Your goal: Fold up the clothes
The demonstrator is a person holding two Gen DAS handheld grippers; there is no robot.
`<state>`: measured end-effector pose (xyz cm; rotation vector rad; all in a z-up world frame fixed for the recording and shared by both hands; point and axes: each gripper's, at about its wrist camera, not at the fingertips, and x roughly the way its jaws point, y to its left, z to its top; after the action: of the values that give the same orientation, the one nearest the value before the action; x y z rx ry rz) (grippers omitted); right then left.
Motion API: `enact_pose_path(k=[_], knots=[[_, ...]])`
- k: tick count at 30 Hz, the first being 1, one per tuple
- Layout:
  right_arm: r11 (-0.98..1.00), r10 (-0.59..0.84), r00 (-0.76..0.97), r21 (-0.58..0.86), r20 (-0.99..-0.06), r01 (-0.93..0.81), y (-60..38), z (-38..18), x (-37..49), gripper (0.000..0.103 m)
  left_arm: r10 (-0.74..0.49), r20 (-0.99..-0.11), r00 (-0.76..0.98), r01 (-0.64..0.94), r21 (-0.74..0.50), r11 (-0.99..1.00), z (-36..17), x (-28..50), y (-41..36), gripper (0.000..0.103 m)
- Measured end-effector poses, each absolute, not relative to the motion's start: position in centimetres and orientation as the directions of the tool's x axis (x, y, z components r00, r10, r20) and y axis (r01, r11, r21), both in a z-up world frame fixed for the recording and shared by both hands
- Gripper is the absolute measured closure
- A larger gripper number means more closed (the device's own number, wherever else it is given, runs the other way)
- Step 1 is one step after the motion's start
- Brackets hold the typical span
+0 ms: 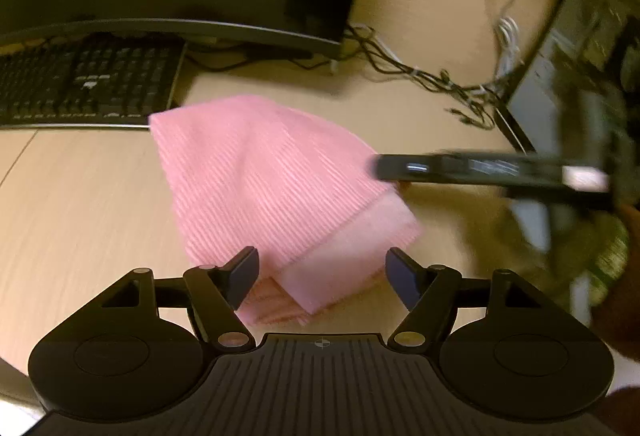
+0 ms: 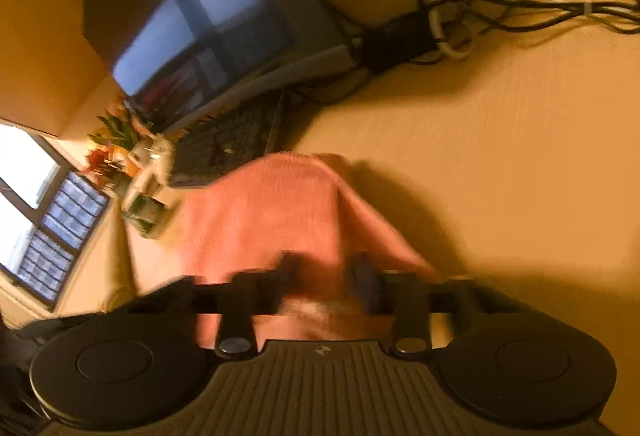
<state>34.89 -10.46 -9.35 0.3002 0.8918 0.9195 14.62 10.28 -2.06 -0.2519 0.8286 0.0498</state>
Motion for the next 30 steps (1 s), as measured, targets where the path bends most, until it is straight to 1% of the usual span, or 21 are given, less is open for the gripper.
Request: enact_pose_path(k=[2,4,6,9,11,13,14,15,18,19,20,21,23,27,28,29,30], knots=[[0.574,0.804,0.323,0.512,-0.498,-0.639,-10.5,-7.1,33.7,0.093,-0.039,-0.732,0.68,-0.134,-0.177,0.975,-1.9,14.4,10.0,0.026],[0.546,0.818,0.293,0.509,-0.495,-0.665,-10.8,-6.1,33.2,0.093,-0.027,-0.722,0.692,-0.132,-0.163,0.978,-1.4,14.0,10.0,0.024],[0.558,0.807,0.281,0.512,-0.52,-0.653,-11.2,-6.9,32.9,0.093,-0.034,-0.705,0.709,-0.119,-0.167,0.979,-0.9,14.0,10.1,0.023],[0.575,0.789,0.263,0.516,-0.556,-0.635,-11.9,-8.0,32.5,0.093,-0.079,-0.671,0.737,-0.057,-0.179,0.982,-0.2,14.6,10.2,0.022],[0.586,0.776,0.25,0.517,-0.579,-0.624,-12.4,-8.8,32.2,0.093,-0.135,-0.645,0.752,-0.017,-0.223,0.975,0.1,15.4,10.5,0.021],[0.599,0.767,0.25,0.521,-0.591,-0.608,-13.3,-9.2,32.0,0.086,-0.182,-0.626,0.758,-0.011,-0.292,0.956,0.0,16.4,11.2,0.021],[0.61,0.767,0.276,0.526,-0.579,-0.593,-14.2,-9.0,32.2,0.075,-0.196,-0.622,0.758,-0.018,-0.32,0.947,-0.2,17.0,11.6,0.022],[0.627,0.761,0.302,0.528,-0.574,-0.573,-14.6,-9.0,32.6,0.069,-0.2,-0.625,0.755,-0.028,-0.336,0.942,-0.5,17.7,11.8,0.022],[0.672,0.736,0.379,0.534,-0.561,-0.513,-15.9,-9.1,33.9,0.069,-0.207,-0.65,0.731,-0.047,-0.35,0.935,-1.8,19.7,11.6,0.028],[0.686,0.726,0.404,0.537,-0.557,-0.492,-16.3,-9.1,34.3,0.069,-0.207,-0.667,0.716,-0.056,-0.351,0.935,-2.5,20.3,11.5,0.031],[0.686,0.727,0.419,0.548,-0.544,-0.479,-16.5,-9.2,34.7,0.069,-0.204,-0.685,0.7,-0.072,-0.351,0.934,-3.2,20.9,11.5,0.035],[0.666,0.746,0.418,0.571,-0.518,-0.48,-16.2,-9.3,35.0,0.069,-0.198,-0.699,0.687,-0.09,-0.353,0.931,-3.9,21.3,11.5,0.036],[0.646,0.763,0.415,0.594,-0.495,-0.479,-15.2,-9.7,35.6,0.069,-0.194,-0.712,0.675,-0.114,-0.361,0.926,-4.9,21.6,11.7,0.037],[0.657,0.753,0.364,0.599,-0.548,-0.457,-12.9,-12.0,36.8,0.069,-0.202,-0.708,0.676,-0.111,-0.369,0.923,-5.3,21.1,12.0,0.035],[0.655,0.755,0.348,0.605,-0.556,-0.453,-12.7,-12.3,36.9,0.07,-0.201,-0.709,0.676,-0.111,-0.368,0.923,-5.3,21.0,12.0,0.035],[0.647,0.76,0.338,0.606,-0.555,-0.462,-12.5,-12.1,36.7,0.075,-0.201,-0.709,0.676,-0.111,-0.367,0.923,-5.4,20.9,12.0,0.035],[0.63,0.774,0.331,0.602,-0.541,-0.491,-12.4,-11.5,36.2,0.087,-0.2,-0.708,0.678,-0.112,-0.369,0.923,-5.4,20.8,12.0,0.035]])
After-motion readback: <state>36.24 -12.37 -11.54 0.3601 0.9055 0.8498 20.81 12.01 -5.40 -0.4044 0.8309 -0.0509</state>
